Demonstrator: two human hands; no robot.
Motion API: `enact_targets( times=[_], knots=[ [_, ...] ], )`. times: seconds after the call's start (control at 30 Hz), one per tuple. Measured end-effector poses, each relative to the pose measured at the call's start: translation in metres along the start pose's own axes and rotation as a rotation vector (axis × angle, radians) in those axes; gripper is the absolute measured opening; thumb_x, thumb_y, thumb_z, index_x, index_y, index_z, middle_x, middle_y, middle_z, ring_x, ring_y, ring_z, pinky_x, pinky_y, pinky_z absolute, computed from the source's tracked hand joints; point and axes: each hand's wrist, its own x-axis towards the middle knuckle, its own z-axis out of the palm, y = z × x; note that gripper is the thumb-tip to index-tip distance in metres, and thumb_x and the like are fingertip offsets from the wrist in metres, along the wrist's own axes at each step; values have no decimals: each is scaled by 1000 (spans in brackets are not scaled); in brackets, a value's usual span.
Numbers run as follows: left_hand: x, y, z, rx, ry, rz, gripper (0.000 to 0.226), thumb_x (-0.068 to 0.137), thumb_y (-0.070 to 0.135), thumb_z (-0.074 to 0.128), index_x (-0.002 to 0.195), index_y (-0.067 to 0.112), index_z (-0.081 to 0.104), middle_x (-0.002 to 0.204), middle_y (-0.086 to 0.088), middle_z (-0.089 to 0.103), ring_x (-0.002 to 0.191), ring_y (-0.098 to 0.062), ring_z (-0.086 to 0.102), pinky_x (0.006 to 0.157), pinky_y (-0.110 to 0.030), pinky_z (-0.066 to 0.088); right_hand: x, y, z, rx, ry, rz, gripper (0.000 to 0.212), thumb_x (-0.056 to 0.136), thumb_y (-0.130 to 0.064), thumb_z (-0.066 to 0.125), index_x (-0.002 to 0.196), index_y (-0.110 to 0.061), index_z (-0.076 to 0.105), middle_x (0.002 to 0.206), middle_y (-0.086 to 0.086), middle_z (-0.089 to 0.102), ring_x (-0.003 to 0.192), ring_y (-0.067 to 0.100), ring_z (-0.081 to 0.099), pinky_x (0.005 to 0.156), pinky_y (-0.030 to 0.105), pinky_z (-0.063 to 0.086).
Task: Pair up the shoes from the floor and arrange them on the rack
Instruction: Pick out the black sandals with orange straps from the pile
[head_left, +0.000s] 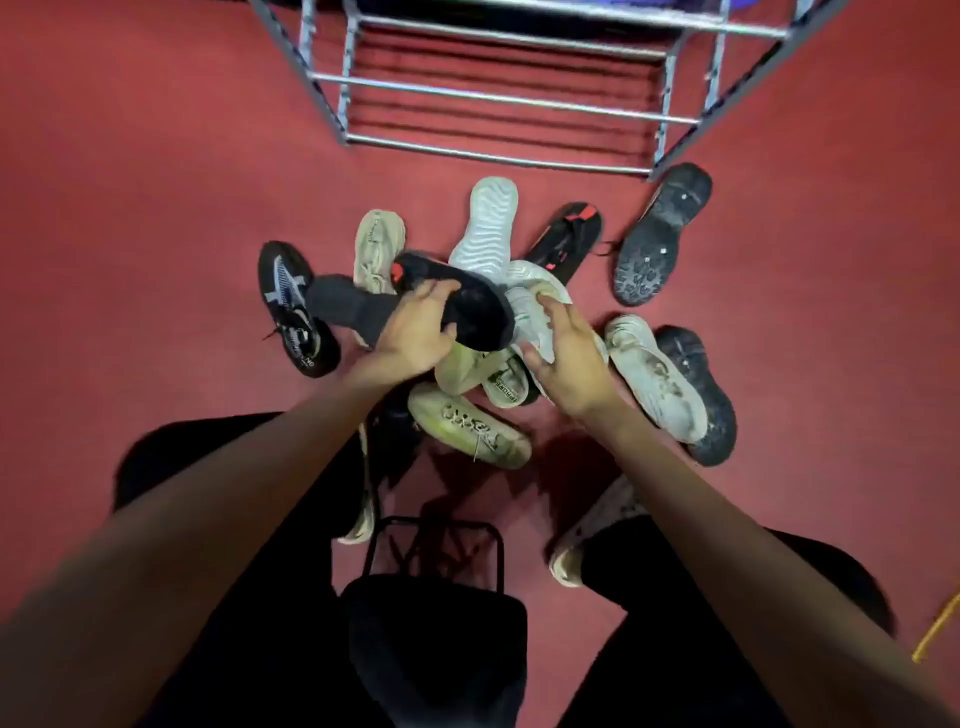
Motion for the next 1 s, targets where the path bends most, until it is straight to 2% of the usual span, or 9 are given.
enact_targets(
  times=[0.17, 0.23, 0.3, 0.33, 0.47, 0.6, 0.67, 0.83, 1.0],
  knots=[
    [56, -32, 39, 102, -16, 116, 59, 88, 11, 54, 145, 13, 36, 148, -10, 41, 135, -32, 40, 113, -40, 33, 40, 36, 67, 19, 67, 48, 58, 91, -40, 58, 136, -8, 40, 129, 16, 52, 114, 31, 57, 91, 39, 49],
    [71, -43, 51, 98, 9, 128, 58, 89, 11, 53, 144, 14, 37, 147, -9, 43, 134, -32, 40, 112, -41, 34, 51, 48, 87, 29, 109, 31, 54, 91, -43, 55, 129, -7, 43, 105, 12, 64, 95, 30, 64, 70, 34, 48],
    [77, -50, 60, 101, 32, 132, 57, 89, 13, 54, 143, 15, 39, 146, -9, 45, 134, -31, 41, 112, -40, 35, 56, 54, 100, 54, 153, -1, 47, 91, -40, 56, 121, -7, 44, 77, 3, 60, 71, 24, 61, 56, 28, 37],
    [78, -52, 63, 98, 36, 136, 56, 89, 13, 54, 143, 15, 39, 145, -9, 45, 133, -31, 41, 112, -40, 35, 58, 56, 104, 73, 169, -5, 43, 91, -36, 58, 119, -7, 44, 72, 0, 57, 65, 21, 57, 53, 26, 35],
    [68, -57, 68, 114, -13, 180, 56, 90, 13, 54, 144, 15, 38, 145, -10, 45, 135, -29, 41, 112, -39, 34, 65, 55, 103, 159, 171, 51, 34, 90, -21, 56, 119, -5, 46, 72, 0, 56, 71, 19, 55, 62, 25, 36],
    [45, -60, 63, 204, -35, 261, 59, 91, 13, 53, 147, 13, 34, 149, -12, 40, 139, -31, 35, 114, -39, 30, 61, 36, 88, 125, 255, -34, 29, 92, -16, 48, 116, -1, 54, 59, -10, 42, 69, 21, 50, 63, 25, 30],
    [31, -58, 53, 184, -18, 273, 58, 92, 14, 52, 147, 14, 33, 150, -12, 39, 139, -30, 35, 115, -41, 31, 48, 22, 80, 107, 317, -75, 28, 94, -16, 45, 115, -2, 56, 59, -8, 44, 70, 25, 53, 63, 27, 30],
    [-11, -53, 20, 118, 68, 312, 55, 92, 13, 54, 144, 8, 37, 145, -16, 45, 137, -28, 40, 114, -33, 29, -4, 1, 48, 167, 529, -191, 25, 95, -12, 39, 104, -4, 60, 93, 10, 68, 87, 27, 61, 71, 30, 37],
    [-57, -48, -11, 94, 88, 262, 72, 92, 32, 59, 150, 6, 25, 156, -14, 31, 144, -27, 29, 117, -35, 23, -55, -17, 11, 181, 710, -202, 36, 97, -15, 33, 113, -9, 65, 109, 7, 70, 98, 20, 59, 84, 30, 40]
  ],
)
